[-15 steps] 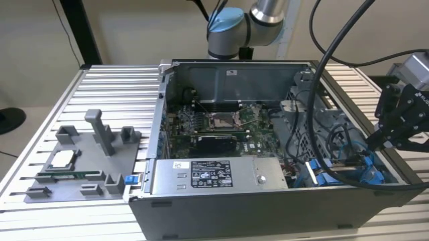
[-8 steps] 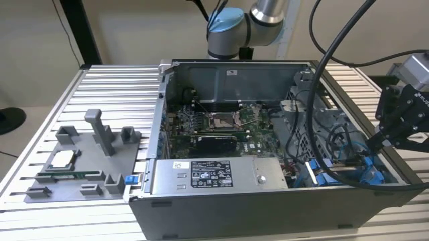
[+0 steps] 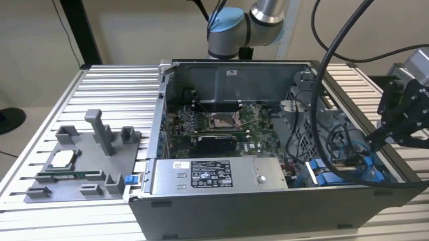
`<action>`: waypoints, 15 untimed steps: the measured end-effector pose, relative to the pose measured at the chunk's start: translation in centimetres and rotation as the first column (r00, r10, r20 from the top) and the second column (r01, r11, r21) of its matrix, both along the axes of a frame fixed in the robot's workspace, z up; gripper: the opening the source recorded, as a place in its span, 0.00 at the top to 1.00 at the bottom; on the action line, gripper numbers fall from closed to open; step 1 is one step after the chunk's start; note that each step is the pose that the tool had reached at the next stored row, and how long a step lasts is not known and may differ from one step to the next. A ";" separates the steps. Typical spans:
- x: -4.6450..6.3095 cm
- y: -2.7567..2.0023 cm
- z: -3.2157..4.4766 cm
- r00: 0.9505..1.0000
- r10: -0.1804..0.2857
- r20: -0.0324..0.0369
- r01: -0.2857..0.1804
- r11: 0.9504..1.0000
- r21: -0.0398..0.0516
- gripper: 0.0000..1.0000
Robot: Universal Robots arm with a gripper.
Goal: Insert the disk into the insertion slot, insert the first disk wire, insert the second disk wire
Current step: 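Insert the second disk wire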
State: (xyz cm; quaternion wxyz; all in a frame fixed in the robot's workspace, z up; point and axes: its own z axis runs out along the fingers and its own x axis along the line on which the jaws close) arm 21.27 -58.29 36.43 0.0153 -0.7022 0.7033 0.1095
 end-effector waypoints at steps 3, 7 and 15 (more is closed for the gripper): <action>0.0 -0.43 0.49 1.000 0.000 0.000 0.000 1.000 0.007 0.00; 0.0 -1.55 0.39 1.000 0.000 -0.001 0.000 1.000 0.007 0.00; 0.0 -1.58 -0.45 1.000 -0.013 -0.002 0.013 1.000 0.023 0.00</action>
